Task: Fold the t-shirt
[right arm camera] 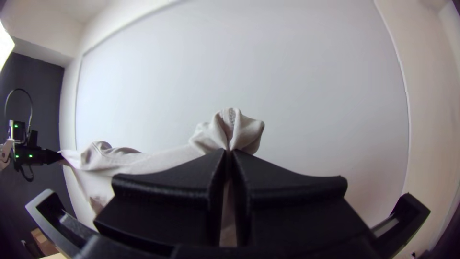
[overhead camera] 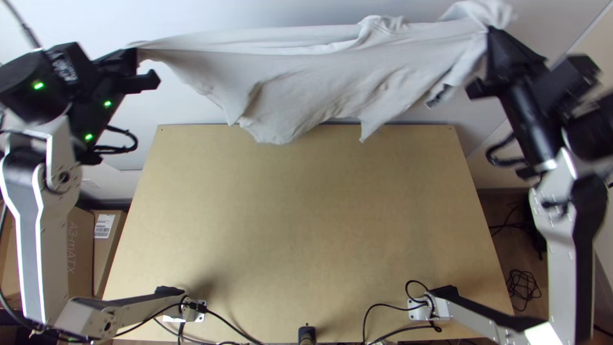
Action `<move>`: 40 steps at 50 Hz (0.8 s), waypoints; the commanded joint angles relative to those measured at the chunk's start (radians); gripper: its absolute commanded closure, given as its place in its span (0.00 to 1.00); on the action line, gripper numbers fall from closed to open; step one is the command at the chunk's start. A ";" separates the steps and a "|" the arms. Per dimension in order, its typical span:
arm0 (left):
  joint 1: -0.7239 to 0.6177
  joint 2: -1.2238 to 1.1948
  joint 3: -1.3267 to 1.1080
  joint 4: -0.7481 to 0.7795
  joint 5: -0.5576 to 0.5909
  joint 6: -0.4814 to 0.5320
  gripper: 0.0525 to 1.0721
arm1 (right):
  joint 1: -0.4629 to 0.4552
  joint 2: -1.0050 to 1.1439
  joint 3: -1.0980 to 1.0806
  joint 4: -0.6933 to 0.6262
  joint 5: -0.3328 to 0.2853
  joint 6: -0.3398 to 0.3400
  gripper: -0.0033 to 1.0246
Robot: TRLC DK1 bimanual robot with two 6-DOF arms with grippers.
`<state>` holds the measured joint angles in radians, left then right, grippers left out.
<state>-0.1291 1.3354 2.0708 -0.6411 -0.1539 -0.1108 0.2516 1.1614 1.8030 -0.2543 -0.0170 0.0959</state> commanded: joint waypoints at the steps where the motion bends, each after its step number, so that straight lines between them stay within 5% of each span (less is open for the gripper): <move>1: 0.013 -0.113 0.038 0.021 -0.050 0.008 0.98 | 0.025 -0.170 -0.120 0.078 0.026 -0.013 0.97; 12: -0.007 -0.291 -0.052 0.014 -0.045 -0.010 0.98 | 0.089 -0.396 -0.310 0.056 0.022 -0.015 0.97; 25: -0.021 -0.472 -0.199 -0.077 0.011 -0.161 0.98 | 0.114 -0.486 -0.384 -0.040 0.020 -0.001 0.97; 40: -0.017 -0.717 -0.689 -0.135 0.108 -0.179 0.98 | 0.149 -0.503 -0.534 -0.105 0.022 0.053 0.97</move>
<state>-0.1558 0.6712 1.5112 -0.7704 -0.0494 -0.2672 0.3985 0.6689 1.3331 -0.3592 -0.0223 0.1131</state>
